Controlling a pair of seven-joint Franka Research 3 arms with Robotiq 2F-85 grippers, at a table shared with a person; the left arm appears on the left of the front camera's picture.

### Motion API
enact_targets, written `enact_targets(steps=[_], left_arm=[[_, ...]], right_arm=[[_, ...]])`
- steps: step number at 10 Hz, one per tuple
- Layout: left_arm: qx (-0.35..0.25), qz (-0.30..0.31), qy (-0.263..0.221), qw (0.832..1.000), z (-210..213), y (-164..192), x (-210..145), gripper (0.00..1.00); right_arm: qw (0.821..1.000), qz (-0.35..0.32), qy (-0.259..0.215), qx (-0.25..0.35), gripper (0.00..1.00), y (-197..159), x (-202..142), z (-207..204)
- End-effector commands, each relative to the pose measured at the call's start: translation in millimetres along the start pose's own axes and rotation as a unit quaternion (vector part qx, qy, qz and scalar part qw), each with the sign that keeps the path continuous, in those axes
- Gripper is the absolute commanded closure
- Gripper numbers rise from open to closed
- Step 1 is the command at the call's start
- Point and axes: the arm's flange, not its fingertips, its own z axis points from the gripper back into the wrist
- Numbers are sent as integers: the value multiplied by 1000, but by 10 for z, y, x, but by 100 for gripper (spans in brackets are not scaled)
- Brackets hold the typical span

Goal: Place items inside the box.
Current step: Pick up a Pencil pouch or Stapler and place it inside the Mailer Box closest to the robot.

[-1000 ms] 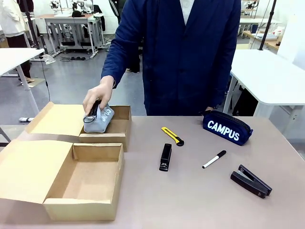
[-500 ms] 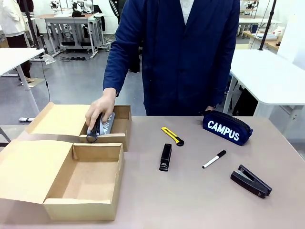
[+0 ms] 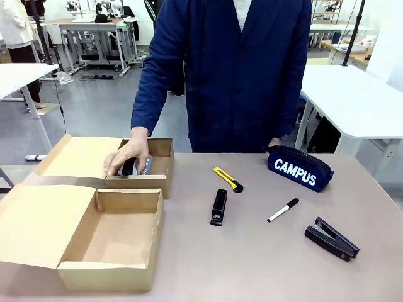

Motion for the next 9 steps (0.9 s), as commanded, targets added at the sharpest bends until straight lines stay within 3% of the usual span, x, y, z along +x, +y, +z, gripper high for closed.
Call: enact_targets(steps=[1,2,3,7,9], left_arm=[[-10,-12,-7,1000,-3,-17,3,0],[-10,-12,-7,1000,-3,-17,3,0],[-10,-12,-7,1000,-3,-17,3,0],[-10,-12,-7,1000,-3,-17,3,0],[-10,-12,-7,1000,-3,-17,3,0]], right_arm=[[999,14,22,-23,0,115,102,-44],[984,156,86,1,0,372,330,-274],[973,188,129,11,0,494,543,-566],[951,216,219,-36,0,698,752,-1270],[944,237,218,-74,0,782,788,-1635]])
